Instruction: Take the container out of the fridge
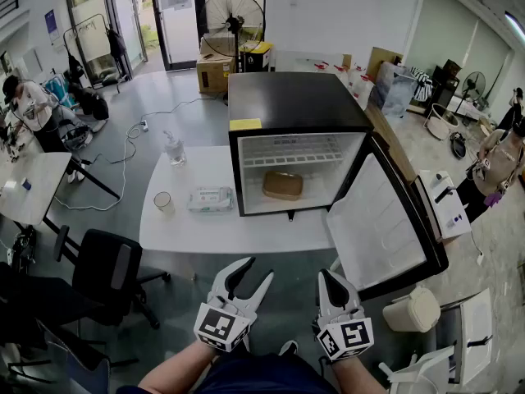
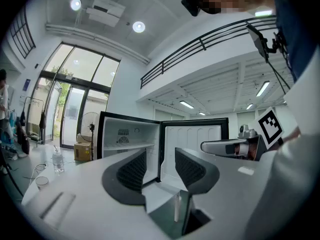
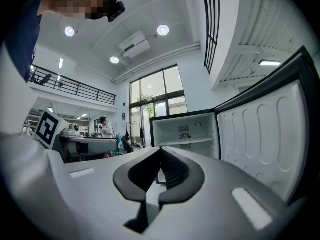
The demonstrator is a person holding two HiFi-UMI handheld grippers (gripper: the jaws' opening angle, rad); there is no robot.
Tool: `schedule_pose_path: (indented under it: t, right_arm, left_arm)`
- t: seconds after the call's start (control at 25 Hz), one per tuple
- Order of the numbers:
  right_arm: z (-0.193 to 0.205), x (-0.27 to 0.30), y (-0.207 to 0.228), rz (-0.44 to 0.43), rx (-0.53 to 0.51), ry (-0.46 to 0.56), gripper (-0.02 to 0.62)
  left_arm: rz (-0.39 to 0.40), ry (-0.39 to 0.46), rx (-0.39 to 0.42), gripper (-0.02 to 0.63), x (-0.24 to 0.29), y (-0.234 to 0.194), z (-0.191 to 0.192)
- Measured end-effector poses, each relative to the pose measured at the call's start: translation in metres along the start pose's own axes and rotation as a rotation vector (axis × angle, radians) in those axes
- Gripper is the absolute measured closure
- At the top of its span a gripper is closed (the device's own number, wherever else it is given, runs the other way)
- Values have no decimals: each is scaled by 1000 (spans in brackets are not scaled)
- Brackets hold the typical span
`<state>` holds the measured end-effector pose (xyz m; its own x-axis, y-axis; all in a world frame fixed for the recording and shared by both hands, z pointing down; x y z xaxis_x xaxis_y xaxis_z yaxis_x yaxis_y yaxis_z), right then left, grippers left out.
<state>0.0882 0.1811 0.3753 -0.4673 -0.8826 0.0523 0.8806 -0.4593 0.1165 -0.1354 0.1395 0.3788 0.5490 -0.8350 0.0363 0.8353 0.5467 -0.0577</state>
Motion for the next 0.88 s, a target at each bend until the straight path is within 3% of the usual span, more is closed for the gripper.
schedule_pose_path:
  t: [0.2,0.44,0.88]
  right_arm:
    - [3,8,-7,4,-4,-14,589]
    - [6,16,-20,41,72,31,588]
    - [21,26,-46,169,55,-63,589]
  left_arm:
    - [-5,-9,-12,422,-1,-14,3]
    - [-3,-42,-49,422,-10,-44,13]
    - [5,-86,-103,422,-3,-90,36]
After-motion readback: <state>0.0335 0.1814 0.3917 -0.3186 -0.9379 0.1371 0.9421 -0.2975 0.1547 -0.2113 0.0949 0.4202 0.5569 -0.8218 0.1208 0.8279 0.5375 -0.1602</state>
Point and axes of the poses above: the fingertips, and each gripper's own axes: x forward along the fingers, y to its right, z out of its underside, the point moved 9 cm from there along -x, backward along the fingers, and after that the axes turned 7 degrees about -z, right-handed, at the moved point
